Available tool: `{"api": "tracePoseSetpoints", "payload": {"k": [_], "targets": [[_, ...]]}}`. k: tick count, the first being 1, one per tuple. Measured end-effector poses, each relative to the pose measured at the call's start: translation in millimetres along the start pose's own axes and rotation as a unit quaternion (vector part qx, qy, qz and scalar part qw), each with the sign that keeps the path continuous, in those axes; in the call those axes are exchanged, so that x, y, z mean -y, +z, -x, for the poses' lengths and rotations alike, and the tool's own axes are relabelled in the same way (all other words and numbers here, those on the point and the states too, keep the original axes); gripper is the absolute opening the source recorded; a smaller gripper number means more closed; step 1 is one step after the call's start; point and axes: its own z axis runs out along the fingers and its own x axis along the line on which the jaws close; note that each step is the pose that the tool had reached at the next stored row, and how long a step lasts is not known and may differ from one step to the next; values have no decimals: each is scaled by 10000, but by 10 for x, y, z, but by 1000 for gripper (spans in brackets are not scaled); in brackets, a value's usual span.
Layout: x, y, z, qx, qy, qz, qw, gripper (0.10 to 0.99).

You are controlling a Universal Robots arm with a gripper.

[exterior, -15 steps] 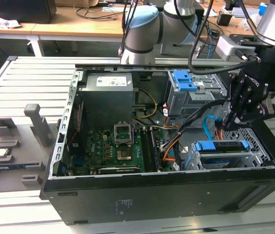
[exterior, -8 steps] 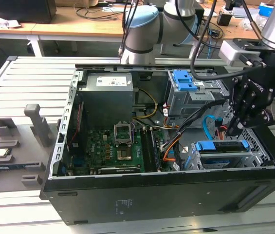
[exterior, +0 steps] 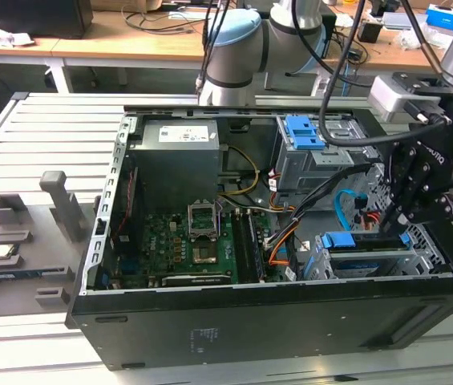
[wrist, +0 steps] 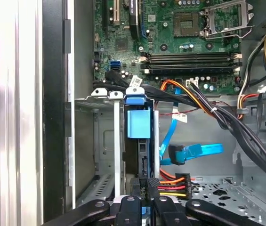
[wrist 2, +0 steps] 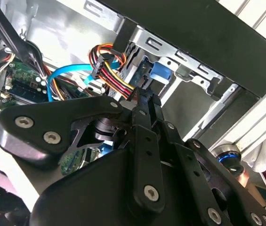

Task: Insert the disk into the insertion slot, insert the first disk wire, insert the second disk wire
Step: 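Insert the first disk wire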

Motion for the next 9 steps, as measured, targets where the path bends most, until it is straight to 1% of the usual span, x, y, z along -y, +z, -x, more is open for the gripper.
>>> {"api": "tracePoseSetpoints", "payload": {"k": [3, 9], "targets": [[1, 5, -49, -7, 0, 0, 10000, 169], [2, 39, -48, -9, 1, 0, 10000, 169]]}}
